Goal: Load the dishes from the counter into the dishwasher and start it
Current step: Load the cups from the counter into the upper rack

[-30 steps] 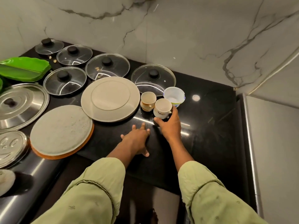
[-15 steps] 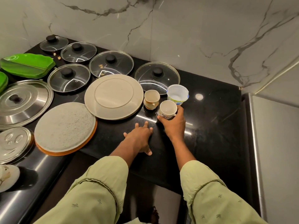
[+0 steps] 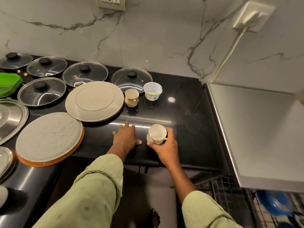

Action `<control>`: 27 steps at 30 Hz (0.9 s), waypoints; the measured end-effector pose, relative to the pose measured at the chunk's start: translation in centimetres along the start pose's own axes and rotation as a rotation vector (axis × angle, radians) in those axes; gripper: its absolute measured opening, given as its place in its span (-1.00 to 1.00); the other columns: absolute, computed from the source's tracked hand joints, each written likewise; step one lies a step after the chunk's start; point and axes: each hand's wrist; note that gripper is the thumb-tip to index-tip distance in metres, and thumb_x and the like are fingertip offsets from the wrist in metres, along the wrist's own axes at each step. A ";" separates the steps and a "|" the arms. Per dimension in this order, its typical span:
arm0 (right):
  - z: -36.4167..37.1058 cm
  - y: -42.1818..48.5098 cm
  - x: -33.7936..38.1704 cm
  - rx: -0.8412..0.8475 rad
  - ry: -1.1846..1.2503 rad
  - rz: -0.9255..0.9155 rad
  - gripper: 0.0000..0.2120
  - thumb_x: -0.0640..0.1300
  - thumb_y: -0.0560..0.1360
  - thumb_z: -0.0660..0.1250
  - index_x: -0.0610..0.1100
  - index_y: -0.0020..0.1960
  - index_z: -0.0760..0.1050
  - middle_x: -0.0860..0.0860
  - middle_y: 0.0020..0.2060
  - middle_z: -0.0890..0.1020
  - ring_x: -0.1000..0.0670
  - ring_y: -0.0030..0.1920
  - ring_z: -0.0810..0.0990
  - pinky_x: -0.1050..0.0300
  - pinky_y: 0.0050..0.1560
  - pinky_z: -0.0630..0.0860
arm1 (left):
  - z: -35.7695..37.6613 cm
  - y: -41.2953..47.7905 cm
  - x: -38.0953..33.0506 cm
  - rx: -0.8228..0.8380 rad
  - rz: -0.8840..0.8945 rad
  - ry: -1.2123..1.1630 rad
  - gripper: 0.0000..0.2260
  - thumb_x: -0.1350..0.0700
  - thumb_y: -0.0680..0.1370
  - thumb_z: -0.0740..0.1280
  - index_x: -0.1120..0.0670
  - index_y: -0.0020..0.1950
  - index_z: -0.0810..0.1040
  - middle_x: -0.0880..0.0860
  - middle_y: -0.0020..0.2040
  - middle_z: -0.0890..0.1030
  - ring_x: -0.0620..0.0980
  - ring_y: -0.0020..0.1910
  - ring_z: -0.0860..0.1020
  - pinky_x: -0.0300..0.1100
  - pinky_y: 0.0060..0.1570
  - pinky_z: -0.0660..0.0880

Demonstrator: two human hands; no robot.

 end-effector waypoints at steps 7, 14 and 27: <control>-2.3 -6.8 -0.9 -0.111 0.074 0.033 -0.31 -0.09 0.22 0.65 0.11 0.21 0.35 0.18 0.04 0.56 0.11 0.07 0.56 0.21 0.07 0.51 | 5.9 -8.1 -0.6 -0.267 0.249 -0.028 -0.46 -0.07 0.67 0.16 0.03 0.61 0.10 0.11 0.63 0.02 0.10 0.61 -0.02 0.07 0.55 -0.04; -4.6 -13.1 -2.8 -0.159 0.057 0.053 -0.28 -0.06 0.21 0.65 0.08 0.25 0.35 0.14 0.08 0.57 0.05 0.10 0.57 0.02 0.13 0.55 | 9.4 -14.5 -0.3 -0.267 0.315 0.027 -0.45 -0.07 0.69 0.10 0.00 0.64 -0.01 0.06 0.64 -0.11 0.08 0.61 -0.13 0.03 0.56 -0.13; -13.9 -22.3 -6.6 -0.112 0.098 -0.001 -0.30 -0.10 0.22 0.65 0.08 0.24 0.36 0.16 0.08 0.56 0.11 0.10 0.55 0.29 0.07 0.45 | 15.5 -26.2 -7.0 -0.263 0.302 0.083 -0.45 -0.06 0.70 0.06 -0.01 0.64 -0.08 0.07 0.63 -0.15 0.10 0.60 -0.19 0.03 0.54 -0.18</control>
Point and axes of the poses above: each hand's wrist, its own y-axis towards the middle knuckle, its own z-axis out of the palm, x = y × z
